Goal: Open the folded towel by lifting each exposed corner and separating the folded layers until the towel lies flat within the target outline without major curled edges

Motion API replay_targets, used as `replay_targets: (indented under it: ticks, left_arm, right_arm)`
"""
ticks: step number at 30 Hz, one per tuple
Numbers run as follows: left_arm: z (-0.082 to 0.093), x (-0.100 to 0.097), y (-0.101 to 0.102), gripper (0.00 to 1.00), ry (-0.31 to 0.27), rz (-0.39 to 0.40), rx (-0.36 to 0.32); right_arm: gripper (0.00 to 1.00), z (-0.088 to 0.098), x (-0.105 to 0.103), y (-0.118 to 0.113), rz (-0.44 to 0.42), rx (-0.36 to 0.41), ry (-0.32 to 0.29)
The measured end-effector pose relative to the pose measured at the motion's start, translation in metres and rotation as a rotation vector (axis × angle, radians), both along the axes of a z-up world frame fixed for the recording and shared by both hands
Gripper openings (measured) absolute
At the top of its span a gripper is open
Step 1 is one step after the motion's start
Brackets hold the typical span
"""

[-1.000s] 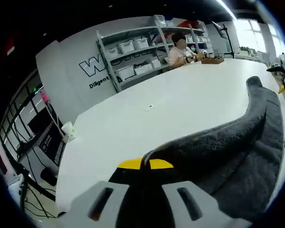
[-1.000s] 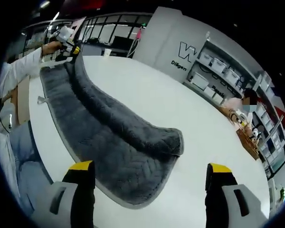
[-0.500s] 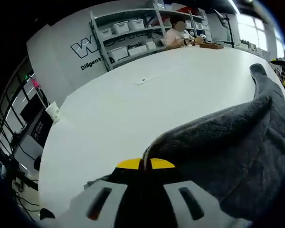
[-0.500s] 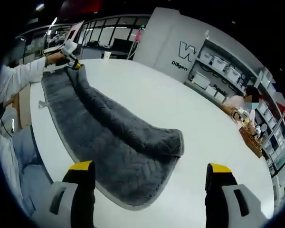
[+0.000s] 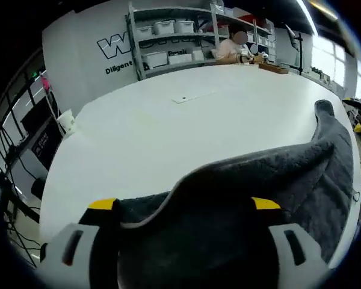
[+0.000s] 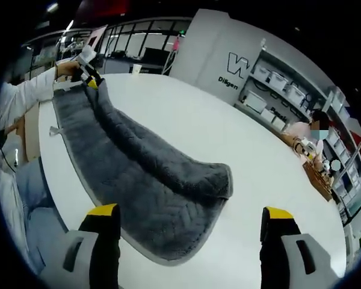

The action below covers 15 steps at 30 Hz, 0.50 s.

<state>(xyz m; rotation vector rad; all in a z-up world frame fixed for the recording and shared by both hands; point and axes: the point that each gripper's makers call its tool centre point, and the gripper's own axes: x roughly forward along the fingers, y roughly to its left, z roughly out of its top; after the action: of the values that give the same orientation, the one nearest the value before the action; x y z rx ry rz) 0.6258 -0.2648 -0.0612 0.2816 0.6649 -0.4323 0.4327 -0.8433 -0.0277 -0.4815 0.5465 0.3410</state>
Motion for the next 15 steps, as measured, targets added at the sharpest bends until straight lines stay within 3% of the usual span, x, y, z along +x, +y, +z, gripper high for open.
replay_targets:
  ticks: [3,9,12,15]
  left_arm:
    - [0.013,-0.017,-0.009,0.99,-0.005,-0.032,-0.079]
    - [0.03,-0.058,-0.016,0.99,-0.025,-0.098,-0.119]
    - [0.036,-0.072,-0.017,0.99,-0.043,-0.109,-0.132]
    - [0.041,-0.099,-0.017,0.99,-0.063,-0.107,-0.141]
  right_arm:
    - [0.97,0.001,0.0,0.002,0.006,0.015,0.0]
    - [0.97,0.003,0.003,0.003,0.014,0.015,0.002]
    - [0.97,0.006,0.005,0.005,0.021,0.028,0.0]
    - [0.96,0.012,0.011,0.005,0.025,0.049,-0.011]
